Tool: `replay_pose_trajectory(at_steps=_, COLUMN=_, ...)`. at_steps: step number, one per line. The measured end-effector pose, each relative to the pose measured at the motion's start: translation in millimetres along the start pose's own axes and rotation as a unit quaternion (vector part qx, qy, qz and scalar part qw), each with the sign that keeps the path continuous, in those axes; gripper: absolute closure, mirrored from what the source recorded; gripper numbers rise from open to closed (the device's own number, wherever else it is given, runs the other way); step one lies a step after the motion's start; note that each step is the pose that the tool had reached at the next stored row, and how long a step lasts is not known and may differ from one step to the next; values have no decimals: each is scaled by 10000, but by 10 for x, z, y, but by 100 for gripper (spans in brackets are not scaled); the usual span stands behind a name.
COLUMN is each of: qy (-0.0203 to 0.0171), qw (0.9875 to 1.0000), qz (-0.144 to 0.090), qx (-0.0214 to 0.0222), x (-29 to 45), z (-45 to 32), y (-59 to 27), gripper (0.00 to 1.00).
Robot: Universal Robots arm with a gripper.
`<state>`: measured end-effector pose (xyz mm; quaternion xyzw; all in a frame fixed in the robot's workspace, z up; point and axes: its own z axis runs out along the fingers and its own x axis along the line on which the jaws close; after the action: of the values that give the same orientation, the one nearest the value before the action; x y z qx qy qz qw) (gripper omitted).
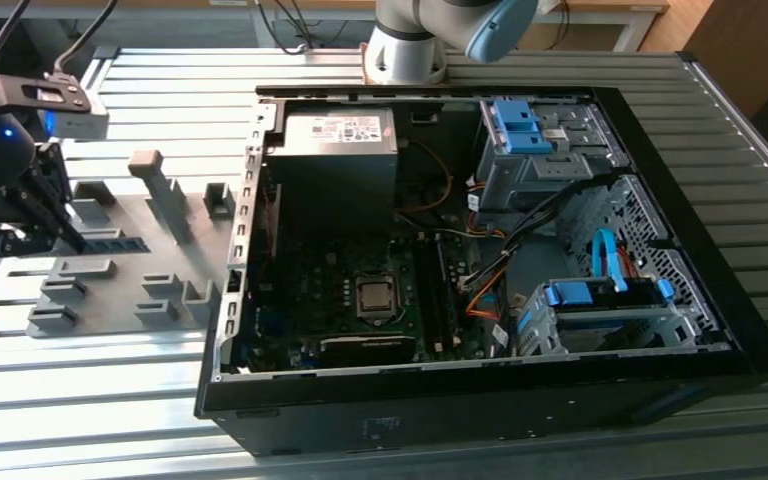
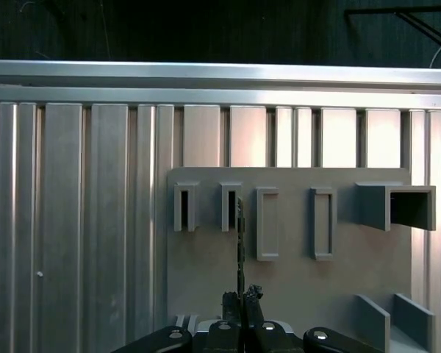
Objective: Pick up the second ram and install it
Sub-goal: 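Pick up the second ram and move it above second insertion slot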
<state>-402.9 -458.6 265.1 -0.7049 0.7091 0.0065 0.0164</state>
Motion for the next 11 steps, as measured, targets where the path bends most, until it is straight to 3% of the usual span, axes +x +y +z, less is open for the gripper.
replay_pose_trajectory(at_steps=11, qy=0, qw=10000, qz=0, qx=0, x=-2, z=-69, y=-1, gripper=86)
